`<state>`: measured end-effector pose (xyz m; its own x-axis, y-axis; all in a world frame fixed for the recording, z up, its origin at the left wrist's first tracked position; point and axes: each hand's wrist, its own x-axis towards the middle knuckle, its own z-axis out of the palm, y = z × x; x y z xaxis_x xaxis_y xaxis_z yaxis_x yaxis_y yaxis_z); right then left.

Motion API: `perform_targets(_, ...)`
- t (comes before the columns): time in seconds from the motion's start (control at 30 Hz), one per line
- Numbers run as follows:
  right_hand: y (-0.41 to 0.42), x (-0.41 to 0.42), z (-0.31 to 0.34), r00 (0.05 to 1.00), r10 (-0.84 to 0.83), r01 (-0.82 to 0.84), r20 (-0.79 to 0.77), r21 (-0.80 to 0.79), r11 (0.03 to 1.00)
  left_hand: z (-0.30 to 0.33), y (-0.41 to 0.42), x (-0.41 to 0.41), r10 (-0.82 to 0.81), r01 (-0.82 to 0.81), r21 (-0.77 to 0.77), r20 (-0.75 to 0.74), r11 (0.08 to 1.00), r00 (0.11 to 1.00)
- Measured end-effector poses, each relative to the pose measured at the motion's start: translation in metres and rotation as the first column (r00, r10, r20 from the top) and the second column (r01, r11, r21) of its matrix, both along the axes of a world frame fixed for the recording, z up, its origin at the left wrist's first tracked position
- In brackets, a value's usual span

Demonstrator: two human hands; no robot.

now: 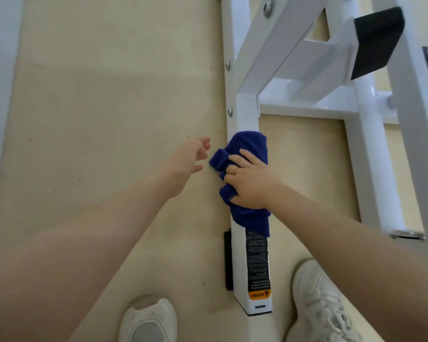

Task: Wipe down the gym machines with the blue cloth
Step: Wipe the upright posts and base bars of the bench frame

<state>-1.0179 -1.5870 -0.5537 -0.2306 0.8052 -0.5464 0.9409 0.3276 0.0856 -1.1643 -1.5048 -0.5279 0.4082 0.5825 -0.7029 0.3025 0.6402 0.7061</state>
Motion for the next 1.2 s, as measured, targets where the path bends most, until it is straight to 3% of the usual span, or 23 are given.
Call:
perform_targets(0.07,0.032,0.019,-0.003,1.000,0.011,-0.012,0.009,0.037,0.999,0.000,0.001,0.008,-0.006,0.006,-0.006,0.012,1.000,1.000)
perform_targets(0.17,0.090,0.032,-0.012,0.983,-0.180,0.175,0.035,0.125,0.977,-0.001,0.003,0.009,-0.033,0.033,0.031,-0.006,0.999,0.999)
perform_targets(0.27,0.087,0.024,-0.017,0.944,-0.321,0.328,-0.070,0.129,0.936,-0.007,0.008,0.004,0.026,-0.025,0.026,-0.054,0.999,0.998)
perform_targets(0.43,0.043,0.038,-0.024,0.914,-0.300,0.346,-0.272,0.140,0.928,-0.021,0.020,0.024,0.067,-0.064,0.027,-0.100,0.998,0.993)
perform_targets(0.57,0.080,0.047,-0.029,0.787,-0.468,0.549,-0.402,0.112,0.828,-0.027,0.017,0.045,0.046,-0.045,0.015,-0.063,0.999,0.997)
perform_targets(0.67,0.052,0.038,-0.032,0.633,-0.536,0.681,-0.558,0.073,0.728,-0.028,0.006,0.052,-0.013,0.015,0.030,-0.054,0.999,0.998)
perform_targets(0.77,0.023,0.032,-0.030,0.375,-0.559,0.777,-0.740,-0.077,0.624,-0.028,-0.002,0.063,-0.074,0.075,0.046,-0.041,0.996,0.996)
perform_targets(0.87,0.049,0.040,-0.033,0.257,-0.573,0.833,-0.778,-0.121,0.539,-0.028,-0.007,0.078,-0.051,0.057,0.129,-0.046,0.990,0.998)
perform_targets(0.97,0.078,0.050,-0.039,-0.008,-0.532,0.867,-0.847,-0.271,0.419,-0.028,-0.004,0.079,0.039,-0.021,0.202,-0.084,0.979,0.996)
perform_targets(1.0,0.077,0.050,-0.038,-0.051,-0.526,0.871,-0.849,-0.296,0.392,-0.027,-0.003,0.078,0.064,-0.049,0.178,-0.078,0.983,0.995)
perform_targets(1.07,0.058,0.044,-0.039,0.013,-0.538,0.885,-0.843,-0.241,0.399,-0.027,-0.004,0.078,0.102,-0.098,0.071,-0.050,0.993,0.994)
perform_targets(1.13,0.029,0.038,-0.039,0.196,-0.551,0.879,-0.811,-0.105,0.466,-0.024,-0.008,0.080,0.074,-0.074,-0.001,-0.031,0.997,0.997)
perform_targets(1.17,0.022,0.038,-0.044,0.228,-0.550,0.864,-0.803,-0.093,0.494,-0.021,-0.010,0.082,0.061,-0.061,-0.008,-0.020,0.998,0.998)
perform_targets(1.2,0.024,0.040,-0.045,0.192,-0.578,0.857,-0.793,-0.151,0.493,-0.020,-0.012,0.083,0.058,-0.058,-0.006,-0.010,0.998,0.998)
